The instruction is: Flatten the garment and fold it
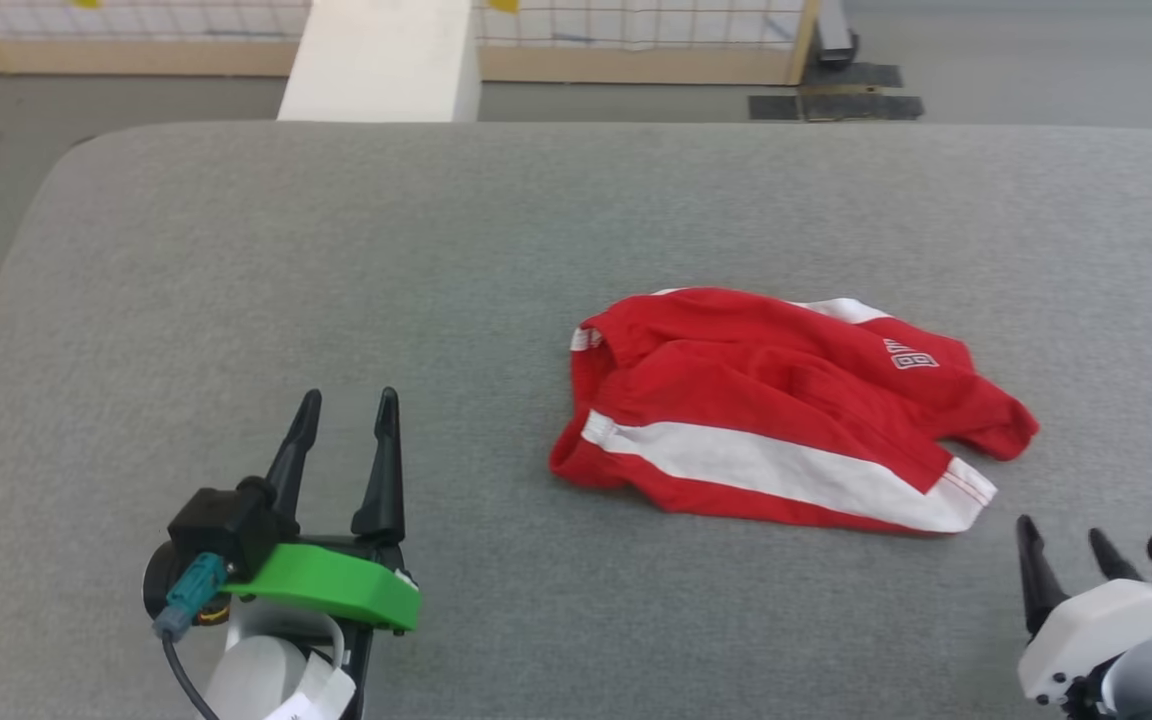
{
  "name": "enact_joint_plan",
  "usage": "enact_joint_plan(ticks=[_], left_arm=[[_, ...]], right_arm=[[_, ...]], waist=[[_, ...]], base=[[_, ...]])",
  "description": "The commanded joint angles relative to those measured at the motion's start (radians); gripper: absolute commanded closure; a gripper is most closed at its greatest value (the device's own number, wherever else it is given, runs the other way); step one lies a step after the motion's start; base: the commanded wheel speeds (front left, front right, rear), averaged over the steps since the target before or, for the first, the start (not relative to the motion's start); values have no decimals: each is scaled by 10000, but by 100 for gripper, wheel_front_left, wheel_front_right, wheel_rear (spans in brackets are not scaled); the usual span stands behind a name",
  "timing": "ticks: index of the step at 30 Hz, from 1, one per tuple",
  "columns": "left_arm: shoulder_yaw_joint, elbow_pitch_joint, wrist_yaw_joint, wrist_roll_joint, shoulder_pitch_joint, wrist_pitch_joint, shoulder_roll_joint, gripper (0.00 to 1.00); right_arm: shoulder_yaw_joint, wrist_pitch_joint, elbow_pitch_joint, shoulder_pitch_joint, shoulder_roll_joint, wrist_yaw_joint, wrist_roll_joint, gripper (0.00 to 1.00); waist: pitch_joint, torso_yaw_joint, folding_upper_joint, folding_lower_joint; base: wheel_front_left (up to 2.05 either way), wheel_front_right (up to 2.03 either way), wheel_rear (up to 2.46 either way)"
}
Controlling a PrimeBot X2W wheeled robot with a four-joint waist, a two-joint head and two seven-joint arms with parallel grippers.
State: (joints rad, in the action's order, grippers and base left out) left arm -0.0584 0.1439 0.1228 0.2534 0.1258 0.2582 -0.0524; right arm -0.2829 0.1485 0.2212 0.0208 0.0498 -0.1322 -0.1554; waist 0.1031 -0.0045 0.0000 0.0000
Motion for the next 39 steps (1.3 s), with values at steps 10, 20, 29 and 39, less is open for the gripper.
enact_joint_plan(ticks=[10, 20, 29, 39], left_arm=[[-1089, 695, 68, -222, 266, -16, 22, 0], [-2991, 2385, 76, -170, 2323, -2633, -218, 0], [-3107, 3259, 24, 129, 3295, -5117, -498, 0], [-3665, 2969, 67, 676, 3434, -5725, -749, 100]], right_arm=[[875, -2105, -1595, -344, 5, 15, 1077, 0], [2008, -3196, -2152, -733, 5, 15, 1158, 0], [2434, -3430, -1718, -433, 5, 15, 778, 0], [2436, -3500, -1505, -283, 5, 15, 719, 0]], waist=[[-201, -379, 0, 0], [132, -821, 0, 0], [413, -1270, 0, 0], [455, -1290, 0, 0]], base=[[0, 0, 0], [0, 0, 0], [0, 0, 0], [0, 0, 0]])
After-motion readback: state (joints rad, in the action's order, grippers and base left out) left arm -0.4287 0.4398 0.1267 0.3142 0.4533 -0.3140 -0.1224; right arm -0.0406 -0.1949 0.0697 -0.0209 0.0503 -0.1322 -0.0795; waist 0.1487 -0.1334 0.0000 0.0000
